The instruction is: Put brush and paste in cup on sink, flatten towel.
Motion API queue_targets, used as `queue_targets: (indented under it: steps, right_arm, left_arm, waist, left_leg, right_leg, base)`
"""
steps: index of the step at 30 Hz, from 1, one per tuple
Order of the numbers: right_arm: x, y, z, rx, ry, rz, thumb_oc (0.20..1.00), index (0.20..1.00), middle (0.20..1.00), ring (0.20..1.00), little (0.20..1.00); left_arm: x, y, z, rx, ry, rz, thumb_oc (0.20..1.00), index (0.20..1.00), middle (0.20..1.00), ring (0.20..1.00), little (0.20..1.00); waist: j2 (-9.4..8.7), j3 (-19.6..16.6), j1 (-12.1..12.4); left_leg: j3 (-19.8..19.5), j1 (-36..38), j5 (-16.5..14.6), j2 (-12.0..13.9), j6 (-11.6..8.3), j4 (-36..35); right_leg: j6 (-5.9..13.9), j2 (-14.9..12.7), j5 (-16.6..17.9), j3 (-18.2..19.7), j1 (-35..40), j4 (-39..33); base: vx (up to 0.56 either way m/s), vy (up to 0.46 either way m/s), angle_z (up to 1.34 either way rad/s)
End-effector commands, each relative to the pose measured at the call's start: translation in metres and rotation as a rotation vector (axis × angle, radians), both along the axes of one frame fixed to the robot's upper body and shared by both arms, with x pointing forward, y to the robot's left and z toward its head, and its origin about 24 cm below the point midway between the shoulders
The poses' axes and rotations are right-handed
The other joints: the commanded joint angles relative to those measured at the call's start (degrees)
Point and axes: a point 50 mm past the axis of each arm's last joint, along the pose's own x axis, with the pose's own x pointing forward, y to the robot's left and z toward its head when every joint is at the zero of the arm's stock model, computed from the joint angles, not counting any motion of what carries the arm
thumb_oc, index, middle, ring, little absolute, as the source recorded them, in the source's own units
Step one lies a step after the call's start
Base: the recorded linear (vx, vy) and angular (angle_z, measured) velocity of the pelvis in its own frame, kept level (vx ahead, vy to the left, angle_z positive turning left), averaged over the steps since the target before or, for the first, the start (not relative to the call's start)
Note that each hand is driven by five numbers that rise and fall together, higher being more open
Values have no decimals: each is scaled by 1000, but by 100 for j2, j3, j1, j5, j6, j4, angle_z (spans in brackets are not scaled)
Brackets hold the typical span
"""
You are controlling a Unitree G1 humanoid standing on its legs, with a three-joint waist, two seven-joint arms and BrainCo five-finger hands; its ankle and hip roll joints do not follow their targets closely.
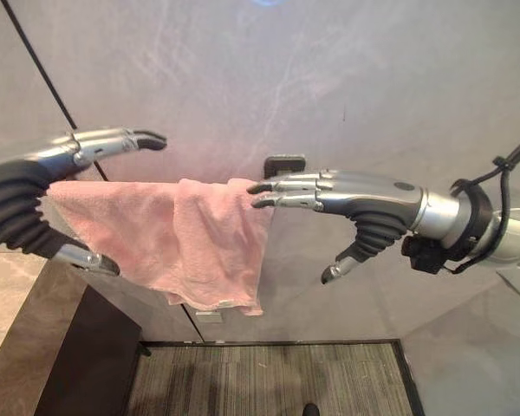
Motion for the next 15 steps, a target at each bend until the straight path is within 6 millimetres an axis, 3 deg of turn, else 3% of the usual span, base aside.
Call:
queue_targets:
  steps: [1, 15]
  right_arm:
    - [0, 10, 16, 58, -95, 32, 1000, 1000, 1000, 1000, 1000]
    - [13, 53, 19, 100, -139, 101, 1000, 1000, 1000, 1000, 1000]
  left_arm:
    - [6, 10, 8, 8, -47, 62, 1000, 1000, 1000, 1000, 1000]
    - [15, 19, -4, 48, -2, 138, 1000, 1000, 1000, 1000, 1000]
  waist:
    - [-19, 9, 106]
    - [-114, 141, 367]
  left_leg:
    - [-10, -292, 181, -139, -19, -44]
    - [-113, -349, 90, -167, 23, 51]
  right_leg:
    - [468, -541, 227, -142, 141, 212]
    - [433, -538, 256, -257, 211, 194]
  base:
    - [-6, -6, 6]
    - [21, 0, 6]
